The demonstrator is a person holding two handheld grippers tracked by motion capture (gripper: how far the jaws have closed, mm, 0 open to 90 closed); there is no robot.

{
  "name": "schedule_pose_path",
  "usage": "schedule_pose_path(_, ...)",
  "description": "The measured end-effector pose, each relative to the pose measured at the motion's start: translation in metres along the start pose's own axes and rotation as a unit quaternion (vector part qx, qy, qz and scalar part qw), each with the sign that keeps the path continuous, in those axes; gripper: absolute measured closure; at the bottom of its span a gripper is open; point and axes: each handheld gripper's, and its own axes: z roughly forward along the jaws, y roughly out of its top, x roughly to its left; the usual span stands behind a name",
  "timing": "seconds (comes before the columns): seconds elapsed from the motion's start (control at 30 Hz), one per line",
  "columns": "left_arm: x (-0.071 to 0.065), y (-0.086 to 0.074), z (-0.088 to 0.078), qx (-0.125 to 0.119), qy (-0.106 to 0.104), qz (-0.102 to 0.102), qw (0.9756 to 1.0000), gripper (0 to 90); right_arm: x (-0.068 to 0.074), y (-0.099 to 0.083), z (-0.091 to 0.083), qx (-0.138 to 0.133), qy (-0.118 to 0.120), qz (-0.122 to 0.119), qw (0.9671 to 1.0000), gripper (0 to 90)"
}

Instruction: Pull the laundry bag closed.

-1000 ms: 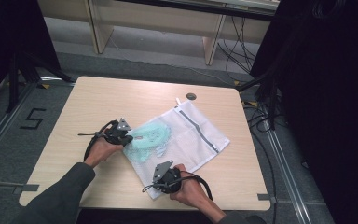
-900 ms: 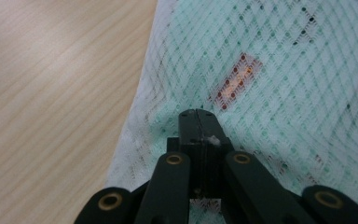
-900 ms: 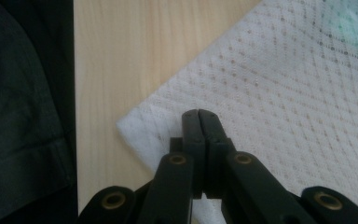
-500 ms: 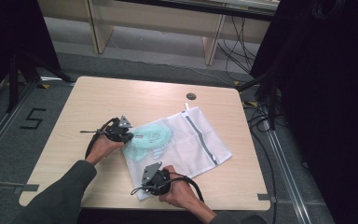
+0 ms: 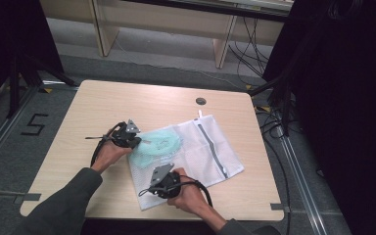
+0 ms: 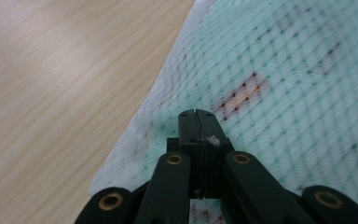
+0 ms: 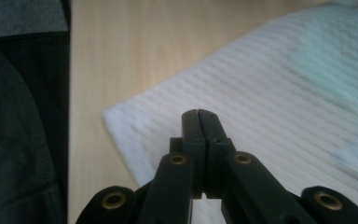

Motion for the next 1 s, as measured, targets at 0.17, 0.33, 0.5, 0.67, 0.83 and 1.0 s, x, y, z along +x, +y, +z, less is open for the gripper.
schedule_pose_path(0.17, -0.026, -0.004, -0.029, -0.029, -0.046, -0.003, 0.9985, 89.6, -0.025, -0.025, -0.035, -0.009, -0.042, 0.031, 0.9986, 90.0)
schedule_pose_path(0.33, -0.056, -0.019, -0.05, -0.024, -0.095, 0.01, 0.9952, 89.6, -0.043, -0.057, -0.059, -0.002, -0.074, 0.068, 0.995, 90.0)
schedule_pose_path(0.5, -0.09, -0.032, -0.065, -0.009, -0.142, 0.018, 0.9897, 89.2, -0.06, -0.102, -0.085, 0.016, -0.118, 0.121, 0.9854, 90.0)
schedule_pose_path(0.67, -0.093, -0.034, -0.059, 0.003, -0.139, 0.021, 0.9901, 89.3, -0.066, -0.118, -0.089, 0.038, -0.132, 0.154, 0.9784, 90.0)
schedule_pose_path(0.83, -0.089, -0.039, -0.05, 0.019, -0.134, 0.023, 0.9905, 89.4, -0.068, -0.12, -0.08, 0.06, -0.117, 0.138, 0.9816, 90.0)
schedule_pose_path(1.0, -0.085, -0.041, -0.042, 0.037, -0.123, 0.019, 0.9916, 89.4, -0.067, -0.119, -0.072, 0.083, -0.109, 0.114, 0.984, 90.0)
